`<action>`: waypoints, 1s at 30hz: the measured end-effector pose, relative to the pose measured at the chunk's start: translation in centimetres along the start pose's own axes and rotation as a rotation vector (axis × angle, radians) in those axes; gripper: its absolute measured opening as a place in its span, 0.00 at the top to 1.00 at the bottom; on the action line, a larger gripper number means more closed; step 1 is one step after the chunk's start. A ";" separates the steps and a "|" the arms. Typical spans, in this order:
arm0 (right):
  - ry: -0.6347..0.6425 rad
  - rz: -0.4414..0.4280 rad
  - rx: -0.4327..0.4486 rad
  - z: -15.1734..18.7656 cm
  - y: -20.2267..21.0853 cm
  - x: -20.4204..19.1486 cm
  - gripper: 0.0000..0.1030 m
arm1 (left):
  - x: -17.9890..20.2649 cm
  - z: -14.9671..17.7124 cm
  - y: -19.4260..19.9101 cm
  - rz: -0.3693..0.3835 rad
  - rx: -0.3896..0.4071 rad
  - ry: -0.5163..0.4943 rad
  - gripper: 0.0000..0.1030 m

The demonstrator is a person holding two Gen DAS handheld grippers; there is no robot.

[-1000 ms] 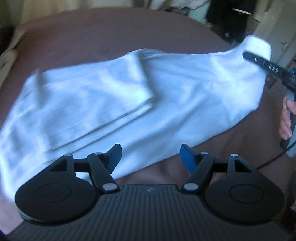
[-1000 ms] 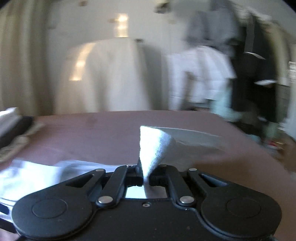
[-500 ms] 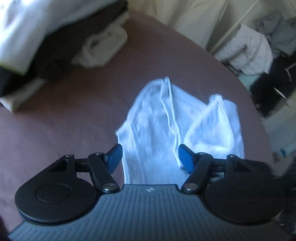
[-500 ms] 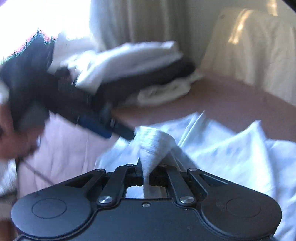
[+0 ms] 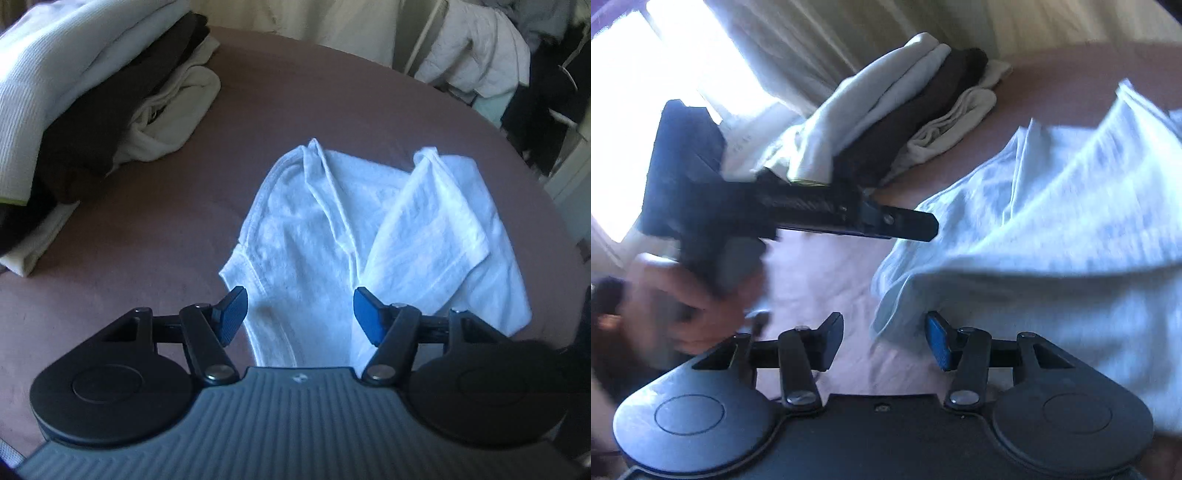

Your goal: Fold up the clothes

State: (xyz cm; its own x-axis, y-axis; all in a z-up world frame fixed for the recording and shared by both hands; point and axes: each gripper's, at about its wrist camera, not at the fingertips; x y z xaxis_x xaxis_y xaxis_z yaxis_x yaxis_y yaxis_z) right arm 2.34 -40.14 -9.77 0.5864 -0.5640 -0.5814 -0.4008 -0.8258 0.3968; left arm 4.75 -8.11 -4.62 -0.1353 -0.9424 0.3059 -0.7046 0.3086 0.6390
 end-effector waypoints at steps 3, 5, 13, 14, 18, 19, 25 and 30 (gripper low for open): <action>-0.051 0.027 0.032 -0.1 2.6 0.8 0.45 | 0.5 -0.1 0.4 0.075 0.016 0.040 0.39; -0.090 0.075 0.085 -0.3 4.4 1.8 0.44 | 1.6 0.0 1.1 0.070 0.064 -0.011 0.38; -0.111 0.428 0.247 -2.5 7.5 7.0 0.43 | 3.3 1.3 -0.1 0.102 0.018 -0.075 0.32; -0.079 0.471 0.246 -3.1 7.3 7.2 0.43 | 3.5 1.6 -0.3 0.074 0.012 -0.091 0.32; -0.108 0.623 0.273 -4.5 5.6 8.7 0.24 | 4.6 2.9 -1.1 -0.096 -0.004 -0.147 0.30; -0.125 0.627 0.278 -4.5 5.1 9.0 0.22 | 4.8 3.2 -1.2 -0.127 -0.005 -0.150 0.30; 0.058 0.593 0.242 -5.2 2.7 5.5 0.80 | 4.5 3.1 -1.0 -0.115 0.002 -0.122 0.30; 0.110 0.441 0.218 -9.1 0.9 3.6 0.88 | 4.6 3.1 -0.6 -0.078 0.001 -0.115 0.30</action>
State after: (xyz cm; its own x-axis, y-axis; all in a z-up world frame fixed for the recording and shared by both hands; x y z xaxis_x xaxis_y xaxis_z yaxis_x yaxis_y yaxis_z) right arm 10.45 -42.93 -5.06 0.3941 -0.8657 -0.3086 -0.7582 -0.4960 0.4232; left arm 2.36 -12.99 -5.82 -0.1590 -0.9721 0.1724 -0.7166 0.2338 0.6571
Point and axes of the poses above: each gripper's, at about its wrist camera, not at the fingertips, and y roughly against the way its jaws point, x to its right, z to its underside, and after that the axes turned 10 degrees about x, right-handed
